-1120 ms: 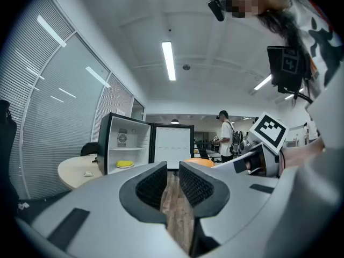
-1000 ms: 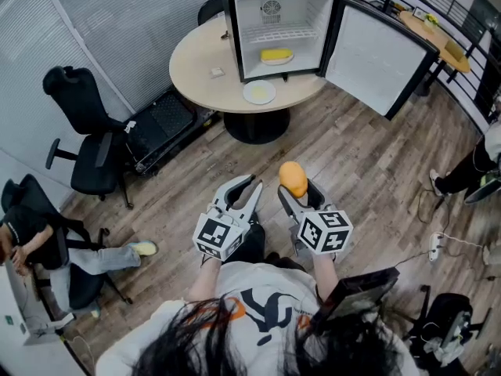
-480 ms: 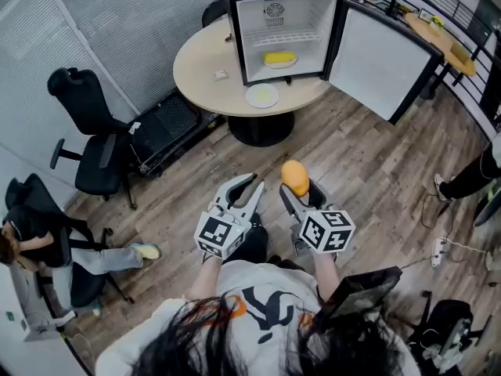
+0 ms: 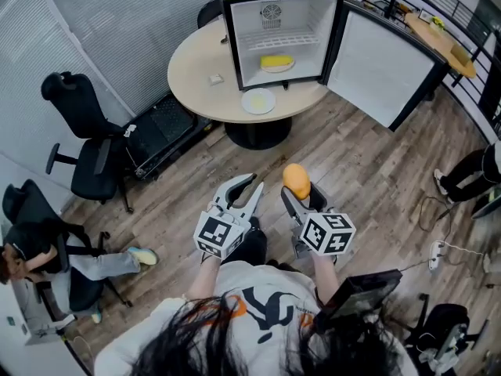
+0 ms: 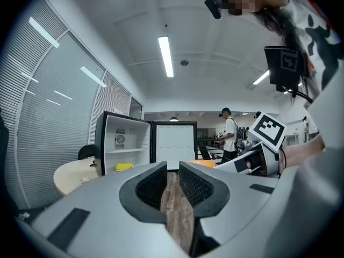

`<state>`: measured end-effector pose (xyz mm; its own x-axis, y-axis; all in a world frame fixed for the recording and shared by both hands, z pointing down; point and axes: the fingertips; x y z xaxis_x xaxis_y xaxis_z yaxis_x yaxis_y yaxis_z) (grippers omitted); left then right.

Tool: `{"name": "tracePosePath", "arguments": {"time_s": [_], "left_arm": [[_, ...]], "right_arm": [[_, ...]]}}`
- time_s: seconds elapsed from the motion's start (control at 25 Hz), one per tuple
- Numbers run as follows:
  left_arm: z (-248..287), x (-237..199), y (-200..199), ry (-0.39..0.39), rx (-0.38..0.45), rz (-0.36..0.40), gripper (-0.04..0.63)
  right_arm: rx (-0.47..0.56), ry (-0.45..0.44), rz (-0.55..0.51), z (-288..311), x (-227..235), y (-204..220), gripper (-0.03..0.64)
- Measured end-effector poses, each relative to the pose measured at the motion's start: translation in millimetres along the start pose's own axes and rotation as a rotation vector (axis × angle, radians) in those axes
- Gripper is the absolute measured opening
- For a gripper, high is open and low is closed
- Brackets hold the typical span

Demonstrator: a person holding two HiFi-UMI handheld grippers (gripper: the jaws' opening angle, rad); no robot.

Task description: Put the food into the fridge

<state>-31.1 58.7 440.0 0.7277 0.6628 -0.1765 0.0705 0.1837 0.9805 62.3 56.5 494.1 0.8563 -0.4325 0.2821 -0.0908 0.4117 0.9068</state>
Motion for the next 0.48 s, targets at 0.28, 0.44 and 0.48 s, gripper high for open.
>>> {"name": "tracePosePath", "arguments": {"time_s": [0.28,0.44,0.48], "left_arm": [[33.8,-35.4,-12.4,0.004,0.013,-0.008,0.063],[54.2,-58.2,-25.2,0.017,0.018,-0.011,0.063],[59.1,-63.7,-28.3,0.022,0.020,-0.012,0.063]], "right_arm": [[-0.010,0.020,-0.004,34.2,20.9,-18.4,0.327],[-0.004,0.041,0.000,54.9,31.8,-35.5,0.327],[-0.004,0.047,0.002,60.5,34.2,-39.3,0.327]]}}
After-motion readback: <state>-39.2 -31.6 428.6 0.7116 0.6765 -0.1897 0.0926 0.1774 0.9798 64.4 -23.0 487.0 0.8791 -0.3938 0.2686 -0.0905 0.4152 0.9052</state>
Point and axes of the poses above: the fingertips, and each gripper's own axes: z forward along the fingers, x to its right, y out of its underside, and after that the axes turned 12 degrees about -z, right-handed
